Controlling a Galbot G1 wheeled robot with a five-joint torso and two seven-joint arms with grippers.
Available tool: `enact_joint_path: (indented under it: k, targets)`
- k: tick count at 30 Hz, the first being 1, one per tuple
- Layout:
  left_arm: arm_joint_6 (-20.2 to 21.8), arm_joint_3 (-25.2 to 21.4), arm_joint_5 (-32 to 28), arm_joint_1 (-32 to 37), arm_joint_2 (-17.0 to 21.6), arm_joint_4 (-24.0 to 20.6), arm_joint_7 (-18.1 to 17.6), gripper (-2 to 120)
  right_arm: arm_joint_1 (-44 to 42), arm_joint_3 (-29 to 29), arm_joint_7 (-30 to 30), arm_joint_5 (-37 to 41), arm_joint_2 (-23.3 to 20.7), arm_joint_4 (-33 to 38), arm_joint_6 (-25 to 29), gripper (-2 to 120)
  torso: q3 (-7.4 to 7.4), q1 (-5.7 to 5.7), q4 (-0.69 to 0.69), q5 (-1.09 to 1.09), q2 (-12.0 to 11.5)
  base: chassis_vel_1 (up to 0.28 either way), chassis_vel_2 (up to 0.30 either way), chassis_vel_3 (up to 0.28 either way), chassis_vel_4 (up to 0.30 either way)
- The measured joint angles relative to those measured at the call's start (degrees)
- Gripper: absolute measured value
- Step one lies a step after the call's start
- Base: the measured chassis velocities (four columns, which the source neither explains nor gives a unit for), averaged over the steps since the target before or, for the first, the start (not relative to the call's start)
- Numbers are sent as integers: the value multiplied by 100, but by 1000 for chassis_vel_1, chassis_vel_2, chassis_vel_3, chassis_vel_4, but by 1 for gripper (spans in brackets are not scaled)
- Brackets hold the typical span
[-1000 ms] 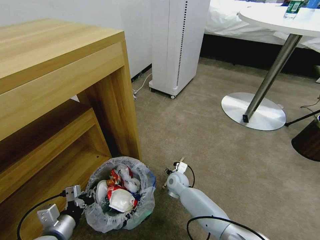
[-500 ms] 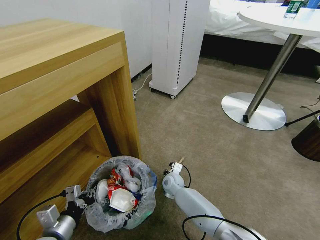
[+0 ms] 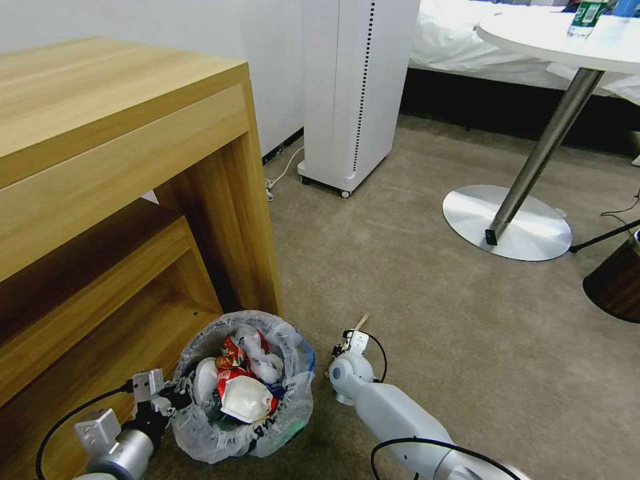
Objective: Pick up the trash bin and place the garbage on the floor into it.
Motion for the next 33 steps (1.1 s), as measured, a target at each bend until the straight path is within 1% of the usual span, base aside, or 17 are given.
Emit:
enact_joint_path:
  k: [1,2,4,5,7,8,9,10,23,25,26,28,29,30,31,32,33]
  targets:
    - [0,0,0,0,0,0,0,1,0,0,0,0,0,0,0,31,0,0,0,0,0,0,0,0,0]
    - [-5,0,0,-1,0,2,0,1,1,-1,-6,-16,7,-16,4,28,0,0,0,0,0,0,0,0,0]
    - [-11,1,0,-1,4,4,0,1,2,-11,-29,-74,17,-48,25,18,0,0,0,0,0,0,0,0,0]
    - [-11,1,0,-1,4,4,0,1,2,-11,-29,-74,17,-48,25,18,0,0,0,0,0,0,0,0,0]
    - [-12,-1,-3,-6,11,5,0,1,-11,-19,-43,-101,7,-48,31,10,0,0,0,0,0,0,0,0,0]
    - [-13,-2,-5,-11,17,7,0,1,-22,-28,-54,-133,1,-49,45,3,0,0,0,0,0,0,0,0,0]
    - [-13,-2,-5,-11,17,7,0,1,-22,-28,-54,-133,1,-49,45,3,0,0,0,0,0,0,0,0,0]
    - [-13,-2,-7,-16,19,10,0,1,-28,-36,-58,-149,-4,-48,47,0,0,0,0,0,0,0,0,0,0]
    - [-34,2,-12,-28,7,28,-3,1,-181,-96,-121,-371,-147,73,99,0,0,0,1,1,0,0,0,0,0]
    - [-35,-4,-12,-30,7,36,-5,1,-272,-104,-141,-383,-285,308,103,0,0,0,0,0,0,0,0,0,0]
    - [-35,-4,-12,-30,7,36,-5,1,-272,-104,-141,-383,-285,308,103,0,0,0,0,0,0,0,0,0,0]
    - [-35,-18,-20,-37,22,49,-9,1,-424,-109,-203,-395,-567,836,152,0,0,0,-1,1,0,0,0,0,0]
    - [-35,-18,-20,-37,22,49,-9,1,-424,-109,-203,-395,-567,836,152,0,0,0,-1,1,0,0,0,0,0]
    - [-35,-21,-24,-39,25,49,-10,1,-471,-110,-229,-396,-655,1022,168,0,0,0,-1,0,0,0,0,0,0]
    - [-34,-26,-31,-43,31,51,-13,1,-536,-109,-257,-397,-771,1258,183,0,0,0,0,1,0,0,0,0,0]
    - [-32,-27,-34,-52,34,60,-16,1,-662,-95,-307,-405,-1000,1693,229,0,0,0,0,1,0,0,0,0,0]
    - [-32,-27,-34,-52,34,60,-16,1,-662,-95,-307,-405,-1000,1693,229,0,0,0,0,1,0,0,0,0,0]
